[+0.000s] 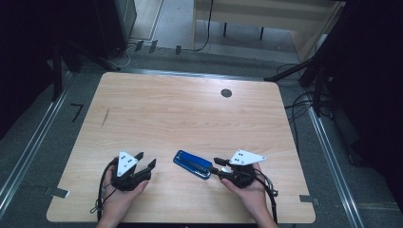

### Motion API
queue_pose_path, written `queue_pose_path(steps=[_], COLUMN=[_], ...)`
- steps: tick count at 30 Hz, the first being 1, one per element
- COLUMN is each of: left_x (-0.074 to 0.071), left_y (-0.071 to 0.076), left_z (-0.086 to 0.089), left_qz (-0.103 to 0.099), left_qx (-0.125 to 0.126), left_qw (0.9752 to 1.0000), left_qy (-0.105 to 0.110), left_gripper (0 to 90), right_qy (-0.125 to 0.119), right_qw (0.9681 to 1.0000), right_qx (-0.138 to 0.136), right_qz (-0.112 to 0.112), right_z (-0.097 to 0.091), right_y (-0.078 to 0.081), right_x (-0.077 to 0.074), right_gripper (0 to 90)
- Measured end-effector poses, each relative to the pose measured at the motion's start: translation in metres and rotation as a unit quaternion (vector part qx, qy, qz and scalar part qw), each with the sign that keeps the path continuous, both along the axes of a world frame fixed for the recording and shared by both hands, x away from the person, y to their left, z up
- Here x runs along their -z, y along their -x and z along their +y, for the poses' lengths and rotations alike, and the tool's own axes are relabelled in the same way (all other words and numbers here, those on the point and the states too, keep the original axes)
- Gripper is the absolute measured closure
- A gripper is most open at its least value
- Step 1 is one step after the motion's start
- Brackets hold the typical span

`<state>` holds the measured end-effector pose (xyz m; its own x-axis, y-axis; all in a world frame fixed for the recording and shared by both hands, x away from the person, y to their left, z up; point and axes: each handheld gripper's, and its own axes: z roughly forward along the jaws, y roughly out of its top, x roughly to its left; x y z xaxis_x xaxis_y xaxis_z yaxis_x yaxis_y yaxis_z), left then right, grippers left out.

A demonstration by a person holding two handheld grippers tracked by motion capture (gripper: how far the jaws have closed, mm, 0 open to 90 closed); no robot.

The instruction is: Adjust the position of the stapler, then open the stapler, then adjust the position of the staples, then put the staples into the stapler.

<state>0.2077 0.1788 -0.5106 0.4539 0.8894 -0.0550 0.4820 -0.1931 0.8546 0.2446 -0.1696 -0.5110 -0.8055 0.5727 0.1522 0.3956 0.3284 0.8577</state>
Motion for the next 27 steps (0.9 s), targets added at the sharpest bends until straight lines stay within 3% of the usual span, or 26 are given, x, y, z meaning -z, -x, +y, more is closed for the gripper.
queue_pose_path(steps=[3, 4, 5, 6, 10, 14, 16, 20, 24, 27], left_x=[0.000, 0.001, 0.002, 0.003, 0.007, 0.010, 0.011, 0.018, 0.023, 0.023], left_y=[-0.001, -0.002, -0.002, -0.003, -0.009, -0.017, -0.020, -0.022, -0.025, -0.026], left_z=[-0.012, -0.017, -0.021, -0.026, -0.044, -0.059, -0.065, -0.075, -0.079, -0.079], left_qz=[0.014, 0.017, 0.019, 0.026, 0.046, 0.064, 0.081, 0.085, 0.097, 0.099], left_qx=[0.040, 0.051, 0.055, 0.066, 0.095, 0.110, 0.113, 0.130, 0.131, 0.129], left_qw=[0.9991, 0.9985, 0.9983, 0.9974, 0.9944, 0.9918, 0.9903, 0.9876, 0.9862, 0.9866], left_qy=[0.011, 0.005, -0.002, -0.006, -0.009, -0.004, 0.000, -0.022, -0.027, -0.015], left_gripper=[66.5, 75.3, 75.3, 83.1, 89.5, 90.0, 90.0, 90.0, 90.0, 90.0], right_qy=[0.001, -0.008, -0.008, -0.002, 0.004, 0.005, 0.019, 0.027, 0.031, 0.033], right_qw=[0.9998, 0.9996, 0.9996, 0.9996, 0.9996, 0.9992, 0.9989, 0.9986, 0.9987, 0.9987], right_qx=[0.020, 0.021, 0.021, 0.022, 0.020, 0.010, 0.009, 0.020, 0.016, 0.011], right_qz=[0.000, 0.016, 0.016, 0.017, 0.019, 0.039, 0.042, 0.040, 0.038, 0.038], right_z=[-0.009, -0.012, -0.012, -0.012, -0.007, -0.003, -0.001, 0.002, 0.004, 0.006], right_y=[0.003, 0.003, 0.003, 0.004, 0.005, 0.007, 0.008, 0.006, 0.005, 0.006], right_x=[0.004, 0.007, 0.007, 0.009, 0.008, 0.009, 0.011, 0.015, 0.017, 0.017], right_gripper=[68.9, 76.9, 76.9, 82.1, 88.2, 90.0, 90.0, 90.0, 90.0, 90.0])
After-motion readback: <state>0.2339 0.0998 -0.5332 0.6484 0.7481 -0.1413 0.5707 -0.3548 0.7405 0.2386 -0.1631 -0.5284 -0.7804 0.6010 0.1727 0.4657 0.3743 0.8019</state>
